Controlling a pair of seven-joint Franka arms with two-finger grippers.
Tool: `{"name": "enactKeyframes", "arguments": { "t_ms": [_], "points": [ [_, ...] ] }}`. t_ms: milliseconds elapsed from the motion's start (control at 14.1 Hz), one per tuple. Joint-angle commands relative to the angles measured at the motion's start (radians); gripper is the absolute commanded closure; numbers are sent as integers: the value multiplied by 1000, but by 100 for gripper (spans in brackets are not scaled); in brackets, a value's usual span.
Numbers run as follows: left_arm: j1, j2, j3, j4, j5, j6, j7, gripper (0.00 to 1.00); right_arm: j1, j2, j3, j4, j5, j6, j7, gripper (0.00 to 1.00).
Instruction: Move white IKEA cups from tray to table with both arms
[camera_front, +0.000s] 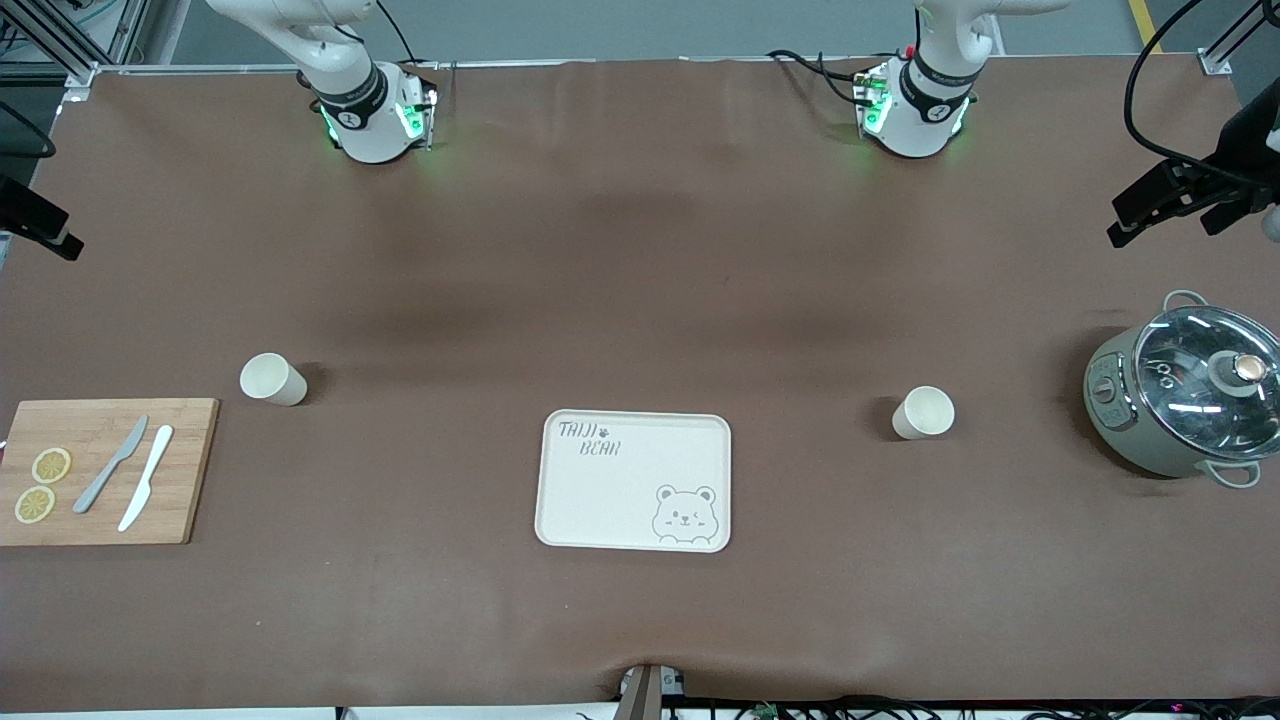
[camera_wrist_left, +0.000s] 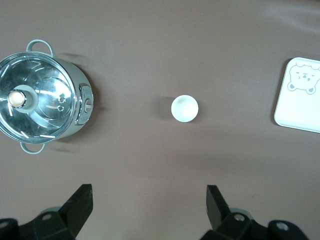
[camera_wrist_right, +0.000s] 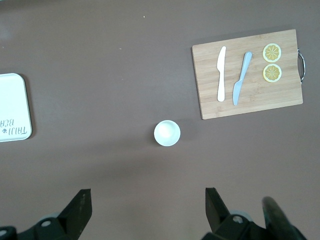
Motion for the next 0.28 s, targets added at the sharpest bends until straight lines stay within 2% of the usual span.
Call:
{"name": "enactKeyframes", "arguments": {
  "t_ms": [0,212],
  "points": [
    [7,0,5,20,-24,-16,17,0,-8,13,5,24,-10,-6,7,0],
    [7,6,6,20,-24,-27,12,0,-8,13,5,24,-10,-6,7,0]
  ]
}}
